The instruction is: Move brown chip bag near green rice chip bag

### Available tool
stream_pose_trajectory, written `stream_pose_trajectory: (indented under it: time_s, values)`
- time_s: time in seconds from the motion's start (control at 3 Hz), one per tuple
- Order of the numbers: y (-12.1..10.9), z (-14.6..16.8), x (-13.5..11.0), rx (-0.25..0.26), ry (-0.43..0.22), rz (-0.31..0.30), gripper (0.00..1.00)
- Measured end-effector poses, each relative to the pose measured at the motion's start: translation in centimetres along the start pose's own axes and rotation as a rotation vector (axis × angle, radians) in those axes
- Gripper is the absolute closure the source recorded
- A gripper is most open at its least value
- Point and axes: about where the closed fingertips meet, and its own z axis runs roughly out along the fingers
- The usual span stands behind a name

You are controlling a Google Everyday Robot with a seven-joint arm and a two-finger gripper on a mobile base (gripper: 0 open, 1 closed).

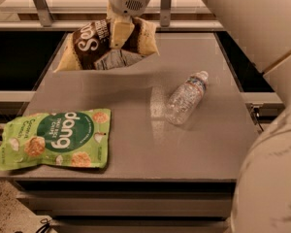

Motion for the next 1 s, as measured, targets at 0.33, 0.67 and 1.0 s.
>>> stream_pose_trajectory:
  time_s: [0.33, 0.67, 1.0]
  values:
    - [2.5, -0.8, -1.2, -0.037, -0.020, -0.016, 1.00]
    - [4.6, -1.0, -2.4, -0.073, -0.026, -0.018, 1.00]
    - [6.4, -0.6, -3.9, -0.107, -0.036, -0.013, 1.00]
